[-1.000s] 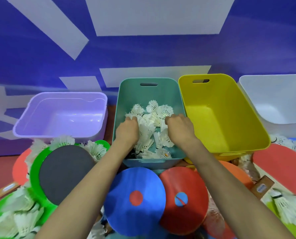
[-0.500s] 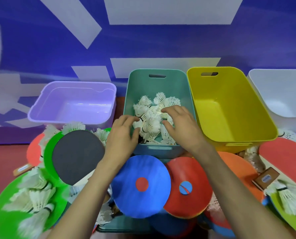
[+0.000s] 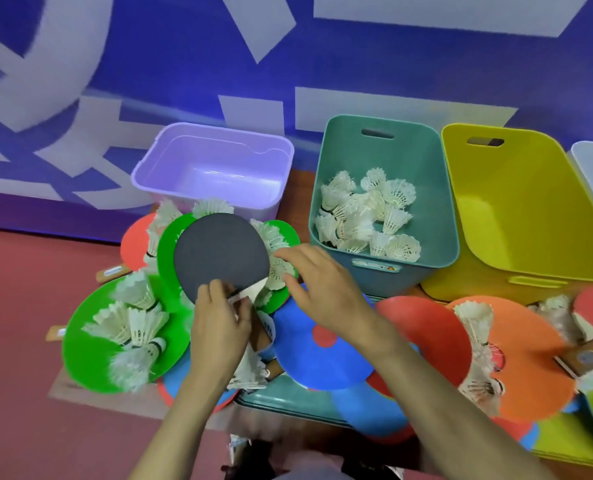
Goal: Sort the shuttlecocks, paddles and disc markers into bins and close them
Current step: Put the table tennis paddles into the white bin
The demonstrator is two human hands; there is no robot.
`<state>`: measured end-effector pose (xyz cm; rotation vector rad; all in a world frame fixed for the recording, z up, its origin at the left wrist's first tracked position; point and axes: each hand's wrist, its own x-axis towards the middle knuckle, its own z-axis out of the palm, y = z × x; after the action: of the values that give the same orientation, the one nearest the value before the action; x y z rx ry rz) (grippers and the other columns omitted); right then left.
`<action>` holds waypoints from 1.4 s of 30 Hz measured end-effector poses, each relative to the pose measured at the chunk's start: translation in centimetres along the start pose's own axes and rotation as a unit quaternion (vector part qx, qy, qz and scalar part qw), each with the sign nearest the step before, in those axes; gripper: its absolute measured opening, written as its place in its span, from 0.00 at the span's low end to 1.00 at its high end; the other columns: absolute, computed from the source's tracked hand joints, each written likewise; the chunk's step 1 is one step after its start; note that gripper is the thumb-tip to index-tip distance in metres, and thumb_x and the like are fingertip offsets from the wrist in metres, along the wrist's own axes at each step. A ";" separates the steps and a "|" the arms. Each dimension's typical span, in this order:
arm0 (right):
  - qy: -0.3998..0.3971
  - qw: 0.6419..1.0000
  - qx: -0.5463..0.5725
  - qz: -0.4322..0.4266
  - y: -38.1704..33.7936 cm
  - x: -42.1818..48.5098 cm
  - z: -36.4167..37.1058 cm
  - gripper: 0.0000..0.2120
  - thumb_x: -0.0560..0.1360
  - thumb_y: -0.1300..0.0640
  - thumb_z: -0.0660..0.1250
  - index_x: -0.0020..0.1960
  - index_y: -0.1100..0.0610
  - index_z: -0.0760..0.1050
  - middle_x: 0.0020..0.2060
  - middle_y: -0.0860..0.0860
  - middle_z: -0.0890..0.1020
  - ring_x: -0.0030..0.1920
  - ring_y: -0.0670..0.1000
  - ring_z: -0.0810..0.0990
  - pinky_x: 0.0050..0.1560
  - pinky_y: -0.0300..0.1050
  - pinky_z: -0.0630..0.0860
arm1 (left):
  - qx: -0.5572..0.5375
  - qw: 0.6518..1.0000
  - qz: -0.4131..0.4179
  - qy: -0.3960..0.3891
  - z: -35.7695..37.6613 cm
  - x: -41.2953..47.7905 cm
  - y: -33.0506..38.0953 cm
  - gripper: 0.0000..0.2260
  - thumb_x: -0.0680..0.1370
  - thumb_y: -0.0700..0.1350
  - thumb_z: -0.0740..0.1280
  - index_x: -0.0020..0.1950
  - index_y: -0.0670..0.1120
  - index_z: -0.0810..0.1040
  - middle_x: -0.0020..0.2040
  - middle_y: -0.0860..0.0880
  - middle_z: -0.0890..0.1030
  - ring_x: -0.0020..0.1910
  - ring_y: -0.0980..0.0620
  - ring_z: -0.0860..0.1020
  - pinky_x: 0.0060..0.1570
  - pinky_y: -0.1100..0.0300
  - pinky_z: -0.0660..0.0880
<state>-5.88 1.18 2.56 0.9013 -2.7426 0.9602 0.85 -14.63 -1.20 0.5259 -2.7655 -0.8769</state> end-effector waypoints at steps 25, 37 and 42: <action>0.118 0.862 0.425 0.250 -1.4 2.2 3.2 0.27 0.70 0.64 0.72 0.64 0.50 0.66 0.40 0.47 0.77 0.38 0.46 0.79 0.46 0.40 0.77 | -0.159 0.985 -0.037 0.052 1.1 -2.7 0.7 0.23 0.75 0.45 0.68 0.64 0.44 0.60 0.55 0.48 0.79 0.51 0.48 0.78 0.45 0.55 0.72; 0.233 0.866 0.383 0.223 2.4 -0.8 -7.1 0.19 0.74 0.61 0.68 0.58 0.43 0.67 0.46 0.50 0.79 0.43 0.49 0.81 0.51 0.56 0.80 | -0.382 0.922 0.054 -0.040 1.9 0.0 11.3 0.22 0.70 0.39 0.63 0.59 0.50 0.57 0.50 0.50 0.70 0.37 0.53 0.74 0.39 0.60 0.71; 0.303 0.865 0.314 0.247 5.5 -5.0 -11.4 0.19 0.74 0.61 0.69 0.60 0.49 0.67 0.50 0.47 0.78 0.46 0.48 0.80 0.47 0.42 0.79 | -0.367 0.912 0.163 -0.080 4.1 -1.5 16.7 0.22 0.69 0.35 0.61 0.59 0.48 0.57 0.48 0.52 0.68 0.47 0.58 0.72 0.49 0.65 0.70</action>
<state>-5.99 13.97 7.29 -0.1329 -2.1268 1.8951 -3.57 0.82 5.15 -0.1431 -2.2683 -1.7798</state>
